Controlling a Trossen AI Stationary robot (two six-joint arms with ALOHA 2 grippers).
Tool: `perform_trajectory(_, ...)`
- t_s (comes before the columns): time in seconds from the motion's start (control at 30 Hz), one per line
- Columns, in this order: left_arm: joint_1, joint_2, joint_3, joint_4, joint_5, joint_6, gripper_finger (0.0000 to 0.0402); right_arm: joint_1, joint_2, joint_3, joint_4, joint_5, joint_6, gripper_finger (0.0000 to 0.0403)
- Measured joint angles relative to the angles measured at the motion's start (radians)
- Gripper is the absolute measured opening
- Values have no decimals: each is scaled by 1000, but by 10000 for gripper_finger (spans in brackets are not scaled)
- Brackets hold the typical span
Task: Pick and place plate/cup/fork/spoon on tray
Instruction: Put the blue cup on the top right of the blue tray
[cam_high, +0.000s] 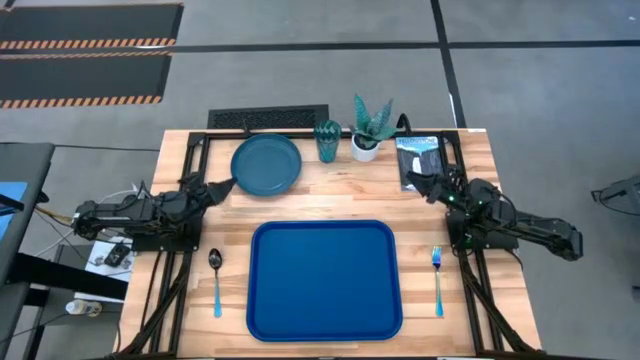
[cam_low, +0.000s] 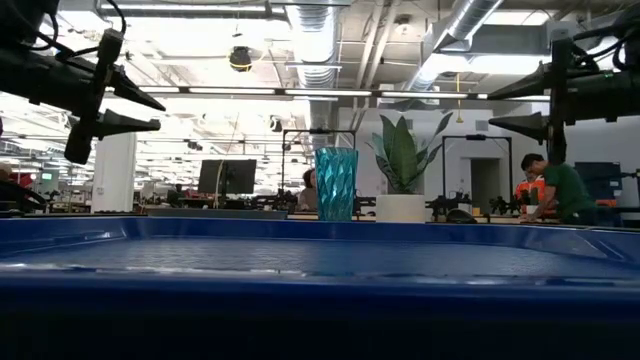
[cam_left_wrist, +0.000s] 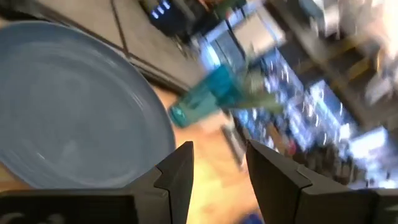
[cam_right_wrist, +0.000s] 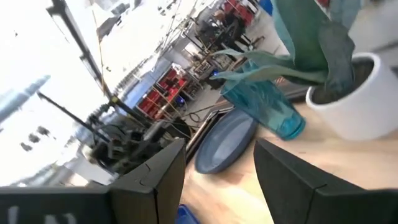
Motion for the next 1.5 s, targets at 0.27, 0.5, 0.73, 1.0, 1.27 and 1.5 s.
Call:
perform_trajectory(0.27, -1, 62, -1, 395, 56, 31, 137, -21, 0, 5, -1, 29, 28, 214)
perform_trajectory(0.5, 0, 305, 133, 661, 18, 246, 137, -22, 1, 110, 131, 30, -128, 224)
perform_trajectory(0.73, 22, 699, 598, 333, -16, 283, 137, -22, 97, 352, -16, 105, -341, 232)
perform_trajectory(1.0, 229, 1148, 1238, -317, 154, 430, 145, -23, 258, 586, -512, 277, -340, 233)
perform_trajectory(1.27, 434, 1498, 1536, -433, 467, 729, 239, -21, 352, 608, -666, 205, -304, 233)
perform_trajectory(1.5, 558, 1776, 1688, -490, 591, 761, 287, -22, 385, 610, -672, 205, -290, 233)
